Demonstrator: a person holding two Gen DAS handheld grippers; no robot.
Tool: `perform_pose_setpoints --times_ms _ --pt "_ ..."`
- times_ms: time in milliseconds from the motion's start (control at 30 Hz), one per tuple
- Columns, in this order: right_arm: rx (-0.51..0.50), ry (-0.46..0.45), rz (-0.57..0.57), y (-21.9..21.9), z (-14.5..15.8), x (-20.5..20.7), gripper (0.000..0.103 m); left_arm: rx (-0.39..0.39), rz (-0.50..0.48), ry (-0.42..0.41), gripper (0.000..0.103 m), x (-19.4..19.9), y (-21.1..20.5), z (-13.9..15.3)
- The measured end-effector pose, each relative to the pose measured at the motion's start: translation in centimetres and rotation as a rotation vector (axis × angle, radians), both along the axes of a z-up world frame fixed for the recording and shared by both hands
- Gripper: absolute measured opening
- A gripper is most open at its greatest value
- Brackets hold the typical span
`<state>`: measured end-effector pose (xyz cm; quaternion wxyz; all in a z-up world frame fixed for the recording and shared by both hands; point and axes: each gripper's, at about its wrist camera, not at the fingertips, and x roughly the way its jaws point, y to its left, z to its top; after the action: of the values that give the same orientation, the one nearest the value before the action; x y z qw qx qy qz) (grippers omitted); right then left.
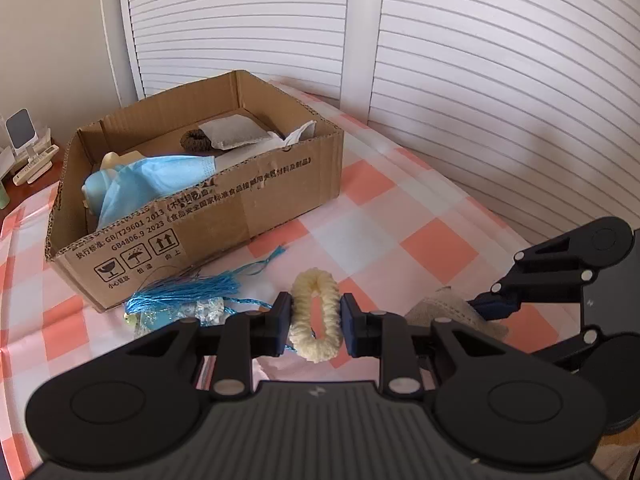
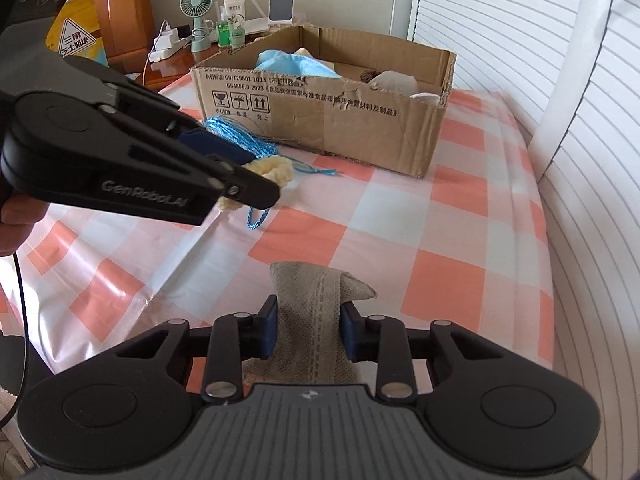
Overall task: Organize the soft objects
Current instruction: 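Drop the scrunchie into the box with the left tool while the right tool carries the sachet there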
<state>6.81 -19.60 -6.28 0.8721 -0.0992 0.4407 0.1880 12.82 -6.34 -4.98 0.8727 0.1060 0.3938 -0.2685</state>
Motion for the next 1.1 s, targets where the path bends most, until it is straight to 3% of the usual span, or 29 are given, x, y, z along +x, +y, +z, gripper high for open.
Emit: perform_pose_setpoints --times_ms 300,467,633,833,867,967,1000,1100 --pt "-0.013 -0.049 0.0 -0.7 2.4 0.9 0.035 -0.012 -0.007 0.004 0.025 -0.4 1.3 2.3" --pt "-0.011 -0.098 -0.004 -0.9 4.4 3.0 0.035 -0.007 0.0 -0.039 0.025 1.1 1.9 4.3" --pt "0.025 -0.127 -0.024 -1.3 6.1 5.9 0.035 0.025 0.023 -0.105 0.025 5.1 2.0 6.2" --pt "0.026 -0.163 -0.048 -1.7 7.4 8.5 0.035 0.04 0.077 -0.139 0.026 12.6 1.7 7.3" --pt "0.026 -0.166 -0.05 -1.8 7.6 8.8 0.035 0.039 0.094 -0.136 0.032 14.0 1.6 7.1" --pt "0.03 -0.17 -0.05 -1.9 8.0 9.7 0.035 0.014 0.154 -0.137 0.063 17.2 1.7 6.4" --pt "0.031 -0.169 -0.049 -1.9 8.1 9.9 0.035 0.01 0.173 -0.141 0.07 17.9 1.7 6.1" --pt "0.023 -0.176 -0.053 -1.7 8.3 10.2 0.035 0.034 0.225 -0.143 0.073 19.0 1.9 5.2"
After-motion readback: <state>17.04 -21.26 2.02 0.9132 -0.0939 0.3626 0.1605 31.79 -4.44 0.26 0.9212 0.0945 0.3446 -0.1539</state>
